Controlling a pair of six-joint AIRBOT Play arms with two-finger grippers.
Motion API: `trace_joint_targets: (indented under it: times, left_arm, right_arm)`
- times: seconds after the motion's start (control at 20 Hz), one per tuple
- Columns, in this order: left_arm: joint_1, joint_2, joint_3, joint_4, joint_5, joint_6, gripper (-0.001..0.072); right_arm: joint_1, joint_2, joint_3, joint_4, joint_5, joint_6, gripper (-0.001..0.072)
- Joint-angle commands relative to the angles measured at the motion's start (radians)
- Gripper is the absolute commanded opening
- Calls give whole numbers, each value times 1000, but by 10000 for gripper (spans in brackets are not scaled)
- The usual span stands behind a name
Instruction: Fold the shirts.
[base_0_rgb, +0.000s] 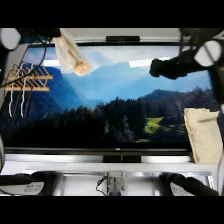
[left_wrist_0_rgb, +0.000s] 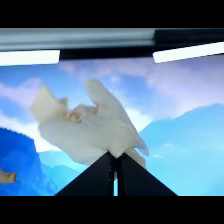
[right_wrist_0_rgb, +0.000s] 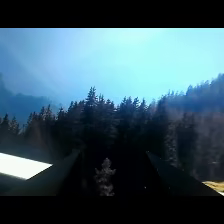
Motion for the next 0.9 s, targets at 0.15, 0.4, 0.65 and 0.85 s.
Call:
trace_joint_targets:
  times: [0.15,0.4,0.65,0.85]
  left_arm:
    - [-301,217,-104,-3,-208,16,31]
    - [-570,155,-435,-114,-84,-72,35]
    - [-605,51,-479,-123,-118,-74,720]
    - [-374,106,-404,-29,-474,46,715]
  right_arm:
    - [0,347,0,-188,350,23,511]
    - [0,492,0,-232,509,58,511]
    - [0,481,-32,-148,520,72,687]
    - [0,421,-174,-146,470,69,685]
